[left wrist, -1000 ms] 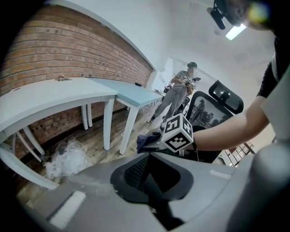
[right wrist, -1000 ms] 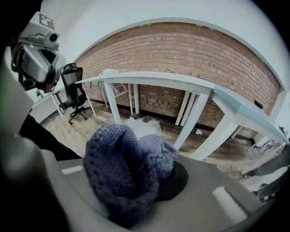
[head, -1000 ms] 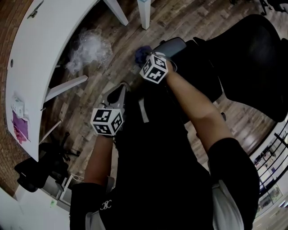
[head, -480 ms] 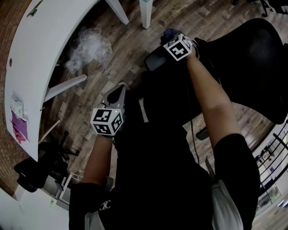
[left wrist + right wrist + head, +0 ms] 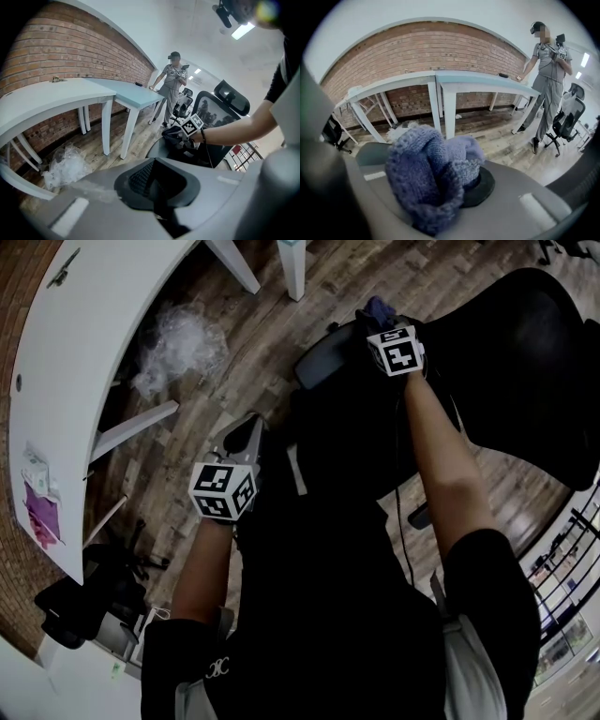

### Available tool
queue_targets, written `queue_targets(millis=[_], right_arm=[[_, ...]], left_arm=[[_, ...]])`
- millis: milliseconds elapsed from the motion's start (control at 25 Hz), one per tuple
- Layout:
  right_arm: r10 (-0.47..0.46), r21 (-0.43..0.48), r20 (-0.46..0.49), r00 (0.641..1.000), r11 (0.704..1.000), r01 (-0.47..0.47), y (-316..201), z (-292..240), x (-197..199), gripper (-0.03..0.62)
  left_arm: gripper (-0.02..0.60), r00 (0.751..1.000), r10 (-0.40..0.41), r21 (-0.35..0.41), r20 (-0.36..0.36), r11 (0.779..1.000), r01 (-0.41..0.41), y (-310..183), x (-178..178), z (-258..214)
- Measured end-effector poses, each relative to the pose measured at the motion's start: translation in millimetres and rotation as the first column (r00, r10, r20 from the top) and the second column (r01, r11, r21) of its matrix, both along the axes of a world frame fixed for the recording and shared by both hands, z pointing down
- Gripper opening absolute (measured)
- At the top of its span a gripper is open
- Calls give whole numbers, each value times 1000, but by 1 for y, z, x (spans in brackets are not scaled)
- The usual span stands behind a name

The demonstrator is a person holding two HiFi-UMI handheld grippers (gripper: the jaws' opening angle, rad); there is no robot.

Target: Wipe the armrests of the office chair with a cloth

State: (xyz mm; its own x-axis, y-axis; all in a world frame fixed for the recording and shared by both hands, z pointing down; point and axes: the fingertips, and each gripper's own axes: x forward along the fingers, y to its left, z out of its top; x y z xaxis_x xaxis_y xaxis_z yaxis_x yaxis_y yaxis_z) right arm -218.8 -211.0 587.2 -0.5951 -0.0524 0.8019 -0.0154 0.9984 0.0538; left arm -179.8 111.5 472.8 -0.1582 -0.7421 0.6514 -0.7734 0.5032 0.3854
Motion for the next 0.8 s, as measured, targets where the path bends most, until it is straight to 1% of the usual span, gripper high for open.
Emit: queue_targets(millis=[80, 240, 320, 400, 560, 680, 800], right_arm=[[-20, -45, 30, 999, 999, 21, 20, 1, 6, 46], [-47, -133, 47, 998, 990, 53, 64, 0, 10, 46], [-83, -187, 60, 995, 978, 93, 93, 1, 10, 46], [-119, -223, 64, 991, 966, 130, 119, 2, 13, 46], [-155, -297, 73, 985, 939, 170, 171, 1, 25, 46], [-179, -330, 87, 980, 923, 198, 199, -1, 32, 46], [-198, -337, 84, 977, 917, 215, 210, 1, 34, 46]], left_arm=[[6, 1000, 9, -2, 0, 1000, -9, -3, 1, 0], [6, 1000, 22, 5, 4, 1000, -22, -10, -1, -1], [6, 1000, 27, 8, 6, 1000, -27, -14, -2, -1], [6, 999, 32, 9, 7, 999, -32, -19, -1, -2], [6, 999, 38, 8, 8, 999, -38, -27, 0, -4], [6, 999, 45, 3, 14, 999, -45, -30, -1, -4], [6, 999, 44, -1, 17, 999, -44, -32, -5, -4]])
